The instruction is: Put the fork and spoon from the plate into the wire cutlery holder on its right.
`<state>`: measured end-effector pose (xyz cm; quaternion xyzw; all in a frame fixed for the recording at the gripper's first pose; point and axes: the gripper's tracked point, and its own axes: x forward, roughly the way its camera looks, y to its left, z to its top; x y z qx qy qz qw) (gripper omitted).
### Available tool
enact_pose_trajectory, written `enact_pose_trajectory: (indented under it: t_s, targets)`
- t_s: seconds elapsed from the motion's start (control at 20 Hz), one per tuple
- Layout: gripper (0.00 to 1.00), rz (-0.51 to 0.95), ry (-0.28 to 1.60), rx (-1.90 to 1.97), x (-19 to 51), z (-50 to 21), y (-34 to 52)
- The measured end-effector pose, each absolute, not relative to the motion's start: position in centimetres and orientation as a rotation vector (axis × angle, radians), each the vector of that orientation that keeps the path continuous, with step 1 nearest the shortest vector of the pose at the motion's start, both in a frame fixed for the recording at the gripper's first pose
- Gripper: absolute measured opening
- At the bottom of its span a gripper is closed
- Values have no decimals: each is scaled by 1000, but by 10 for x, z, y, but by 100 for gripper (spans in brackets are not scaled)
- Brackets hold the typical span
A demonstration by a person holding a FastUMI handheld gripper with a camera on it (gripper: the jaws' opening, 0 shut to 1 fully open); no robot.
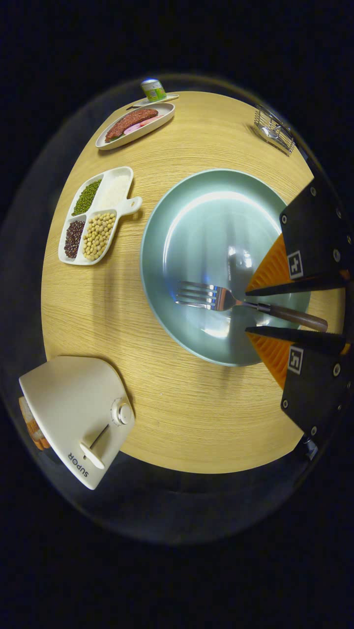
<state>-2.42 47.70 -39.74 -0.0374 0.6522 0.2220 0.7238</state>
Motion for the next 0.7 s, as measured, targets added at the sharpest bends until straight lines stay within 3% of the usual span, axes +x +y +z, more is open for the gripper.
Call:
enact_pose_trajectory:
  t_s: [0.1, 0.4, 0.7]
  targets:
    - [21, 456, 1469, -90, -29, -403, 473]
    - [5, 459, 1474, -34, -29, -403, 474]
    - [3, 477, 1394, 55, -13, -377, 462]
